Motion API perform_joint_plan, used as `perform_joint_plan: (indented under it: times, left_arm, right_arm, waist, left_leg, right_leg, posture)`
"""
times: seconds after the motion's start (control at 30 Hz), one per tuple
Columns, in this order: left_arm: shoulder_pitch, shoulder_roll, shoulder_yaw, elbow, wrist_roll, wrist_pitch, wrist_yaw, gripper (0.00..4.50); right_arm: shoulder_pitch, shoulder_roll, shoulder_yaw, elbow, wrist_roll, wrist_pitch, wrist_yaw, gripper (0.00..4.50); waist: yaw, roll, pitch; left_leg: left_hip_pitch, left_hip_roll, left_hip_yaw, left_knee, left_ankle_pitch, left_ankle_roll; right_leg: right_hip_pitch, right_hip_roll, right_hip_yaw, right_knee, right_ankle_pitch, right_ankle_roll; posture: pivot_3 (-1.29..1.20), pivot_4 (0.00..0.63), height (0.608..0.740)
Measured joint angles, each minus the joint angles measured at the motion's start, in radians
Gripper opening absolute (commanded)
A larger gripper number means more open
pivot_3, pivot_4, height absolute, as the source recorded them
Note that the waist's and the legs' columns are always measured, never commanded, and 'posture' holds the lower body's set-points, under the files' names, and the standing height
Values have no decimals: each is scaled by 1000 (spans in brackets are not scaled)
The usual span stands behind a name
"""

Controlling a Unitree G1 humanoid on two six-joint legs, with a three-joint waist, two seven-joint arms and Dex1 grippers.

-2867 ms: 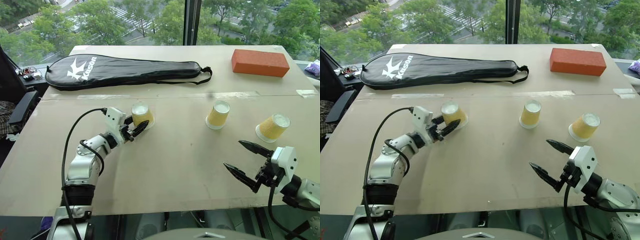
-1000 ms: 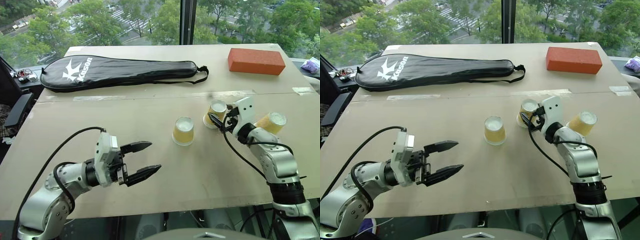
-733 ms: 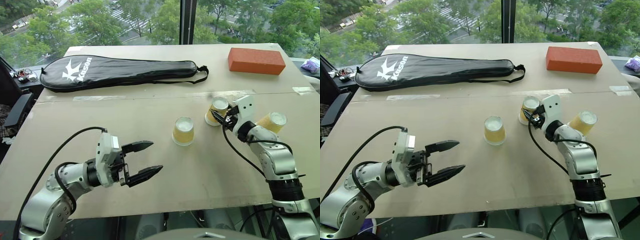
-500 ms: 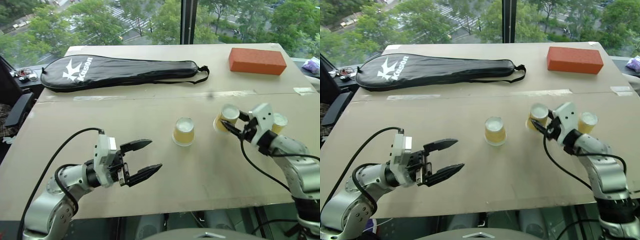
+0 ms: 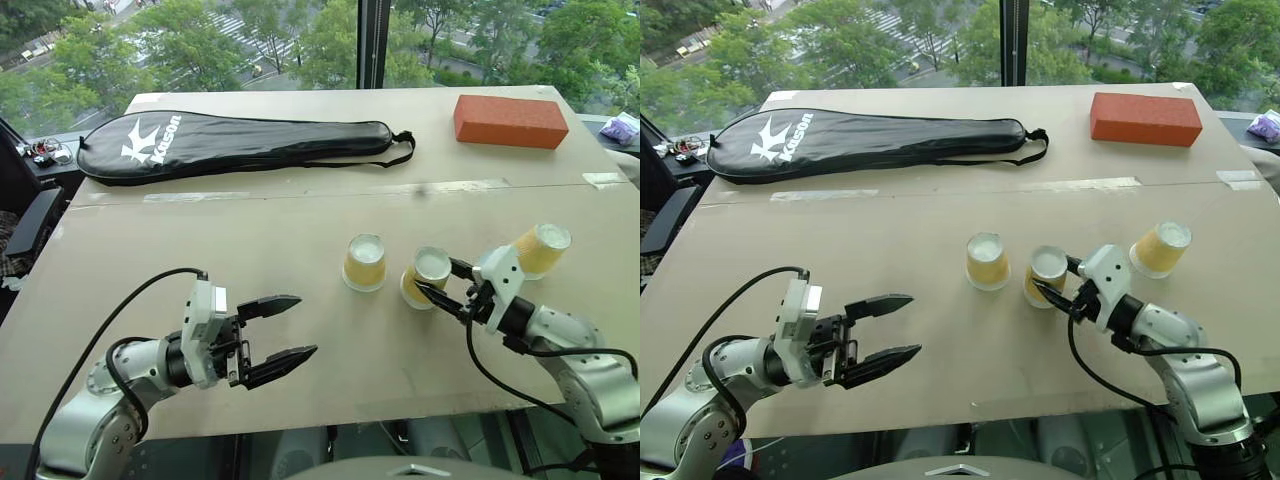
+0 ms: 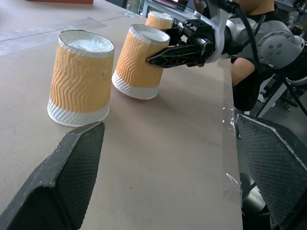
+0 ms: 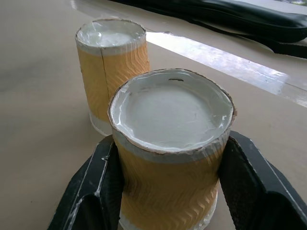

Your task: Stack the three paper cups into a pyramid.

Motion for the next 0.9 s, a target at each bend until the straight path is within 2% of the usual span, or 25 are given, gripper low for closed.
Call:
perform_joint_plan:
  times: [0.23,0.57,0.63,0.67,0.73,0.9]
  left_arm:
    - [29,2,16,0,-4,0,-7,4500]
    - [44,1,21,-9,-8,0,13,4500]
    - [41,1,21,-9,-8,0,15,4500]
    - [39,1,21,-9,-8,0,16,4500]
    - [30,1,21,-9,-8,0,16,4500]
    - [25,1,21,-9,-8,1,16,4500]
  right_arm:
    - [-48,40,60,50,-53,-56,-3,2069]
    - [-85,55,84,53,-60,-16,3,2069]
    - [-88,56,85,54,-60,-11,2,3095]
    - [-90,57,85,55,-61,-7,1,3367]
    - [-92,64,88,77,-68,3,-5,4477]
    - [-83,56,61,73,-81,1,-33,4477]
  waist:
    - [-1,0,0]
    - [-2,0,0]
    - [-2,0,0]
    - [-2,0,0]
    - [-1,0,0]
    - [0,0,0]
  left_leg:
    - [2,1,0,0,0,0]
    - [2,1,0,0,0,0]
    - [2,1,0,0,0,0]
    - [1,1,0,0,0,0]
    - [1,1,0,0,0,0]
    - [0,0,0,0,0,0]
  right_leg:
    - [0,1,0,1,0,0]
    - [0,1,0,1,0,0]
    - [0,1,0,1,0,0]
    - [0,1,0,1,0,0]
    - [0,0,0,1,0,0]
    - [0,0,0,0,1,-2]
  posture:
    - [0,150,740]
    - [0,150,740]
    - [0,150,740]
    - [0,150,740]
    - [0,150,740]
    - [0,150,740]
